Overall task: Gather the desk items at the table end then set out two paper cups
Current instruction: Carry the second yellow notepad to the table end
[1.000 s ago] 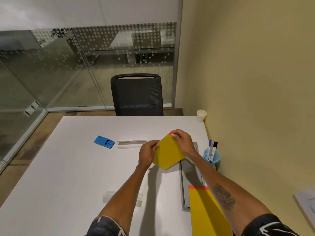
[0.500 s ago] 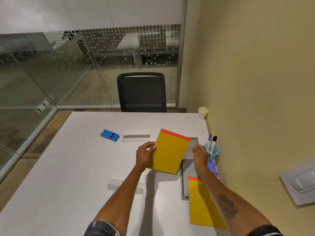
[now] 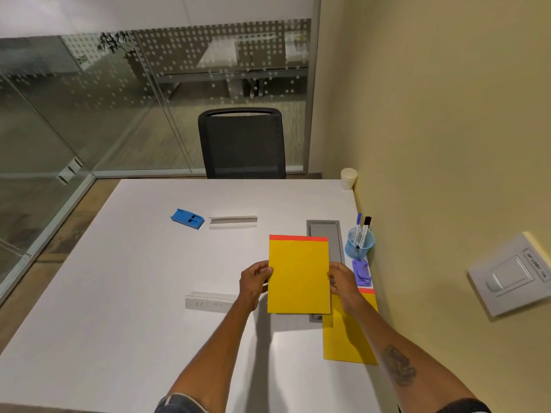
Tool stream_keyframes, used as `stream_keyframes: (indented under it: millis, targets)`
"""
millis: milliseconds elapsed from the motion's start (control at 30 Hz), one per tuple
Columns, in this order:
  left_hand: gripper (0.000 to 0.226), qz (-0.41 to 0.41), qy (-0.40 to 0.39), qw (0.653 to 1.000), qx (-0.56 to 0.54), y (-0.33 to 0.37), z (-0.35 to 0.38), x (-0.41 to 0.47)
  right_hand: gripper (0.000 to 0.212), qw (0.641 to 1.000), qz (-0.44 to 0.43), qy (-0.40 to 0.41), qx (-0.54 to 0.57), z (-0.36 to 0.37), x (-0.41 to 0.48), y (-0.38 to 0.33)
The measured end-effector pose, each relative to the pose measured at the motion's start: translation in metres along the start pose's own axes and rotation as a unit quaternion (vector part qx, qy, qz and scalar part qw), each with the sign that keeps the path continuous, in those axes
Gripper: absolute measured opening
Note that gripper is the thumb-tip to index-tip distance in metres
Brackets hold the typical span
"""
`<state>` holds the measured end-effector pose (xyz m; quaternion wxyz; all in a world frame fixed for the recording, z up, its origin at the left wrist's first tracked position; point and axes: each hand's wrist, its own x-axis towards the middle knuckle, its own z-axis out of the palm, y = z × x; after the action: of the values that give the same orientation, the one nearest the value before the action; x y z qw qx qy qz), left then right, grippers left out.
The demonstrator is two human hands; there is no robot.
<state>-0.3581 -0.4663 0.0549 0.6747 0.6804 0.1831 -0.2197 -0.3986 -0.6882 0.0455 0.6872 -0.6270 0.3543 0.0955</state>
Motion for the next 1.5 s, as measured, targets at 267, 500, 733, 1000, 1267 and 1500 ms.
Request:
stream_keyframes:
  millis: [267,500,733,1000,1267,1500]
  targets:
    - [0.031,-0.023,-0.013,0.998,0.059,-0.047,0.029,-0.009,0.02,0.997,0.047,0.053,-0.027,-0.032,-0.011,0.034]
    - [0.034,-0.035,-0.032,0.986,0.159,-0.071,0.062,-0.014,0.04,0.993,0.048,0.098,-0.048,-0.06,-0.019,0.05]
    - [0.024,-0.053,-0.055,0.987,0.138,-0.091,0.092,-0.02,0.021,0.987,0.06,0.1,-0.112,-0.089,-0.029,0.069]
    - [0.028,-0.067,-0.083,0.983,0.147,-0.11,0.111,-0.02,0.029,0.981,0.073,0.141,-0.108,-0.11,-0.021,0.097]
    - [0.03,-0.136,-0.1,0.981,0.094,-0.121,0.125,-0.015,0.039,0.984,0.06,0.167,0.0,-0.115,-0.009,0.112]
    - [0.062,-0.134,-0.115,0.984,0.038,-0.13,0.128,-0.01,0.054,0.979,0.057,0.167,0.097,-0.121,0.004,0.113]
